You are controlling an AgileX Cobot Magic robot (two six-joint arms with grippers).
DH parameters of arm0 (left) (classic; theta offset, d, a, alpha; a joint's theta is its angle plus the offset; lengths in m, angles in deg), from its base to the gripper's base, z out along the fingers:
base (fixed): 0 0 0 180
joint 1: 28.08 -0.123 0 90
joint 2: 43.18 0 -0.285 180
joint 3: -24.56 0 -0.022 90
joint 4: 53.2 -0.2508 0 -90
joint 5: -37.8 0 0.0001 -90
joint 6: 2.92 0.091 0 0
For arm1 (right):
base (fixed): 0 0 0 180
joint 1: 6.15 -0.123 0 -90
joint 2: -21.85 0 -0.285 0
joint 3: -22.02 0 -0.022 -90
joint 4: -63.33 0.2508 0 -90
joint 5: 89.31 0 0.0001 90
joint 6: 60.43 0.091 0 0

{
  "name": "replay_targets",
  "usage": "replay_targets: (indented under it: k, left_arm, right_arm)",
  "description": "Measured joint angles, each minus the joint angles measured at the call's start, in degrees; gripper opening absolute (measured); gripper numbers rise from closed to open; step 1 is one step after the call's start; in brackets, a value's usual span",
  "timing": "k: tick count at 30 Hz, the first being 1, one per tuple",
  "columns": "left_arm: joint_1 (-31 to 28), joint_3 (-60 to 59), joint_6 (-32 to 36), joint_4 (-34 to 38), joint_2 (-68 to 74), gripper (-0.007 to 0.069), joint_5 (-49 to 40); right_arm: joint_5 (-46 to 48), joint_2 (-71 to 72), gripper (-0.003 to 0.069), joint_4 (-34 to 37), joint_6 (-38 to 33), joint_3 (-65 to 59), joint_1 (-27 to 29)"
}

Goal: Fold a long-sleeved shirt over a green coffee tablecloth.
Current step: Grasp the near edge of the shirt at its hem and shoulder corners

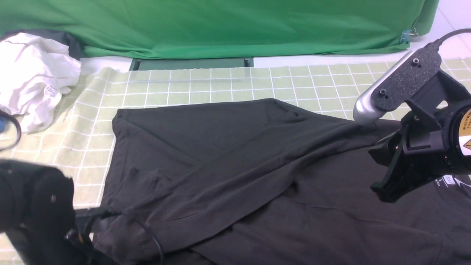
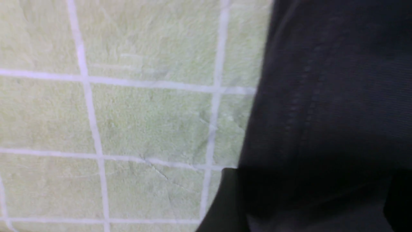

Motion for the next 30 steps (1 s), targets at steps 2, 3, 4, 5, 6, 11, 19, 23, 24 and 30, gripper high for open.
replay_targets:
  k: [2,3,4,5,6,11,19,23,24,30]
  left_arm:
    - [0.0,-1.6,-0.6,0.0,0.0,0.0567,1.7]
    - [0.0,-2.4,-1.3,0.3,-0.1,0.0554,2.4]
    - [0.0,-2.7,-1.7,0.5,-0.2,0.0545,2.8]
    - [0.0,-2.8,-1.7,0.5,-0.3,0.0542,2.8]
    - [0.0,-3.4,-3.0,0.9,-0.6,0.0517,3.2]
    - [0.0,-3.7,-4.5,2.3,-0.9,0.0382,3.9]
    - [0.0,-3.0,-1.2,0.9,-1.6,0.0025,0.7]
    - [0.0,0.6,-0.9,-1.9,-6.8,0.0011,-5.9]
    - [0.0,0.9,-0.9,-2.0,-7.1,0.001,-6.2]
    - [0.0,1.8,-1.5,-5.6,-13.6,0.0011,-11.8]
  right_arm:
    - [-0.4,0.0,0.007,0.0,0.0,0.0,0.0]
    - [-0.4,0.0,0.007,0.0,0.0,0.0,0.0]
    - [-0.4,0.0,0.007,0.0,0.0,0.0,0.0]
    - [-0.3,0.0,0.007,0.0,0.0,0.0,0.0]
    - [-0.1,0.0,0.007,0.0,0.0,0.0,0.0]
    - [2.8,0.0,0.007,0.5,-0.6,0.1,0.0]
    - [17.7,0.0,0.007,13.5,-15.5,2.6,0.0]
    - [20.9,0.0,0.0074,20.5,-20.1,1.5,-0.3]
    - [20.9,0.0,0.0074,20.7,-20.3,1.3,-0.4]
    - [15.4,-1.5,0.0132,22.7,-21.3,-9.2,-6.1]
